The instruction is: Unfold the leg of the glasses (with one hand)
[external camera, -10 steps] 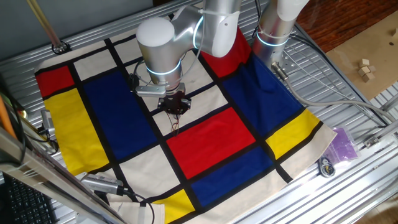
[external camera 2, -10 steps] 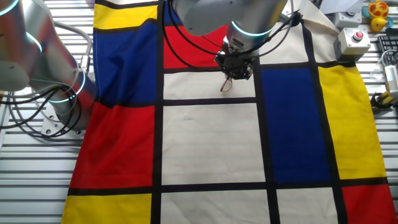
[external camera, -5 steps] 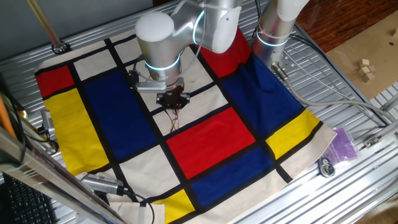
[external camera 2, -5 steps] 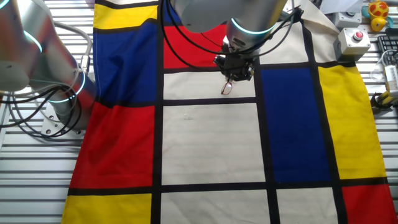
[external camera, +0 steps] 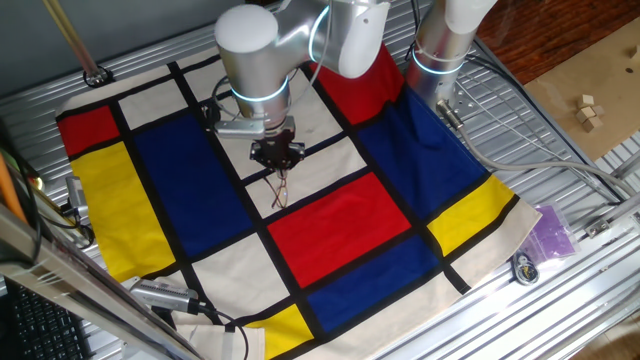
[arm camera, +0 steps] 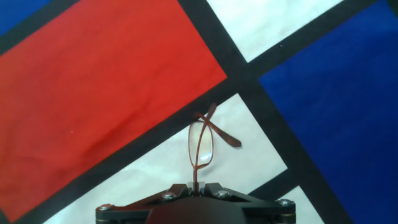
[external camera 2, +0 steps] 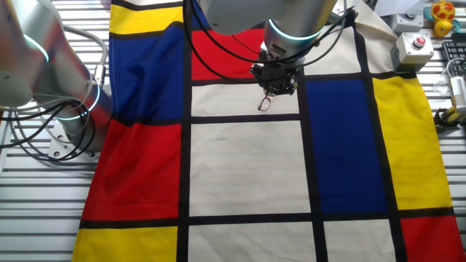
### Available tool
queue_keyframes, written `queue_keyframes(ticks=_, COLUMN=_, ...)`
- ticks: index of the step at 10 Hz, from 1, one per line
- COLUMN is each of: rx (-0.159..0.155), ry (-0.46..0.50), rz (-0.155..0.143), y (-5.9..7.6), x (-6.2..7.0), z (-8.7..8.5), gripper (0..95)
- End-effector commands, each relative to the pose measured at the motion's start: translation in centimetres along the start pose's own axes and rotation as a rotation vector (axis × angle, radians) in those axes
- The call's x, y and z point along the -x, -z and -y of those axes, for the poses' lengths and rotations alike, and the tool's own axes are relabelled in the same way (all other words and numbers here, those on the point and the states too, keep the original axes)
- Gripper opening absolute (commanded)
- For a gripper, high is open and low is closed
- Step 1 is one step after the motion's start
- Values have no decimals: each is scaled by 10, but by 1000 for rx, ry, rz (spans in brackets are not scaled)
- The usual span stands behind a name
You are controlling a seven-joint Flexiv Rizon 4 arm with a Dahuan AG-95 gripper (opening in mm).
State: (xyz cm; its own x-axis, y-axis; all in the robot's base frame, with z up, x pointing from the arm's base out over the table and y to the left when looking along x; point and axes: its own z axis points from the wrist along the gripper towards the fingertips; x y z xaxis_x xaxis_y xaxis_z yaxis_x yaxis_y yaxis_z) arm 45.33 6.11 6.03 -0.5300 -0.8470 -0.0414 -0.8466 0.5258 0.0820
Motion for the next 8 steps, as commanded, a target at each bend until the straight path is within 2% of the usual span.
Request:
queue_keyframes(ticks=1, rx=6, ry=-4, rz=9, y=4, x=0, z=0, gripper=0)
queue_keyframes(ticks=8, rx=5, ry=-1, rz=6, y=33, x=7, z=9, gripper=0)
